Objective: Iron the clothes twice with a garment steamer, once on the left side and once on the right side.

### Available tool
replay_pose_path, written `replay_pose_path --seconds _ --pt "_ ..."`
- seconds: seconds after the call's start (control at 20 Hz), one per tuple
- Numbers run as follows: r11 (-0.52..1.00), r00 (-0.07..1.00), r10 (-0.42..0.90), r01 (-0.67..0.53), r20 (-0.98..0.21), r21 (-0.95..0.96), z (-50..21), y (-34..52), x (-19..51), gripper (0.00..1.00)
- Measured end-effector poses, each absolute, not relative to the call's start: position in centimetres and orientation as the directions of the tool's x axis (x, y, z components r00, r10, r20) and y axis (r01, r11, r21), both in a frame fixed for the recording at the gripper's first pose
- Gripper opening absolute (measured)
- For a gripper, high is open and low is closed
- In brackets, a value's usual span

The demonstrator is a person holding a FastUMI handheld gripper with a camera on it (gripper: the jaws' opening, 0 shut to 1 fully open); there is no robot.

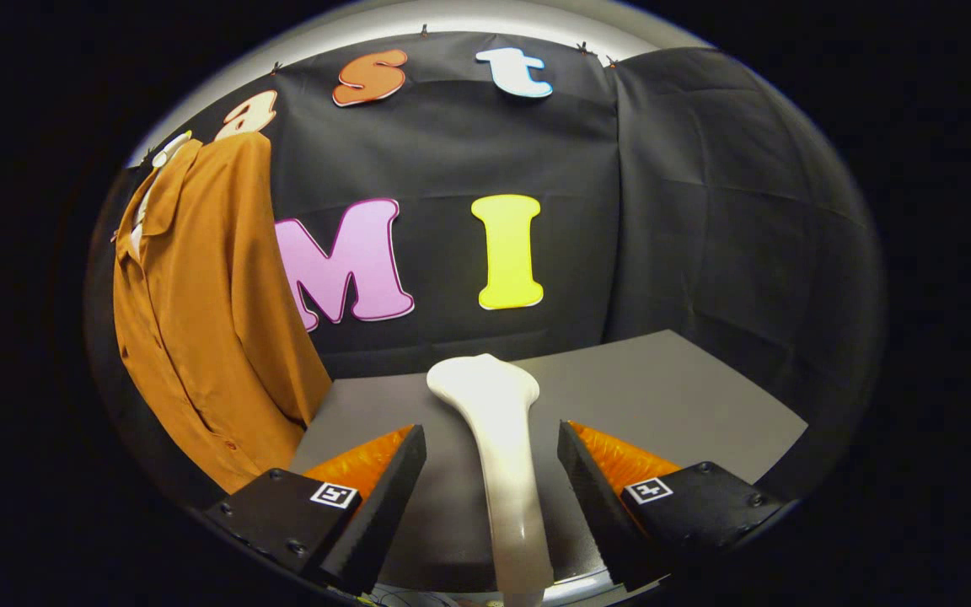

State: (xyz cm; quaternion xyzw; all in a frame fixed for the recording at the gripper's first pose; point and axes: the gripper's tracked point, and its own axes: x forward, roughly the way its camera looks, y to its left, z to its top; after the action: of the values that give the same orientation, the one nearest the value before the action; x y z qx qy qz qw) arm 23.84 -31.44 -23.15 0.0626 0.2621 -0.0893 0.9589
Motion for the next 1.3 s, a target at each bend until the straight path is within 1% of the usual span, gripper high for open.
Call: replay_pose_path --seconds 0.25,0.35,0.45,0.5,0.55,0.65,0.75,0.8,1.3 --pt "0.964 0.786 -0.165 0.257 -0.595 0.071 -26.1 -33.1 24.7 0.99" --pt "0.964 0.764 -0.157 0.256 -0.626 0.071 -27.0 -33.0 24.9 0.99" --pt "0.967 0.738 -0.147 0.247 -0.658 0.06 -27.9 -32.6 24.7 0.94" --pt "0.968 0.722 -0.147 0.247 -0.676 0.054 -28.4 -32.6 24.4 0.87" --pt "0.967 0.708 -0.142 0.248 -0.692 0.055 -28.8 -32.7 24.5 0.84" --pt "0.965 0.706 -0.146 0.257 -0.693 0.058 -29.6 -32.9 24.8 0.62" --pt "0.965 0.713 -0.134 0.251 -0.688 0.072 -28.4 -32.7 24.2 0.48" --pt "0.965 0.72 -0.127 0.25 -0.682 0.085 -28.3 -32.7 24.2 0.43" --pt "0.96 0.79 -0.116 0.244 -0.602 0.136 -24.4 -32.7 23.0 0.43"
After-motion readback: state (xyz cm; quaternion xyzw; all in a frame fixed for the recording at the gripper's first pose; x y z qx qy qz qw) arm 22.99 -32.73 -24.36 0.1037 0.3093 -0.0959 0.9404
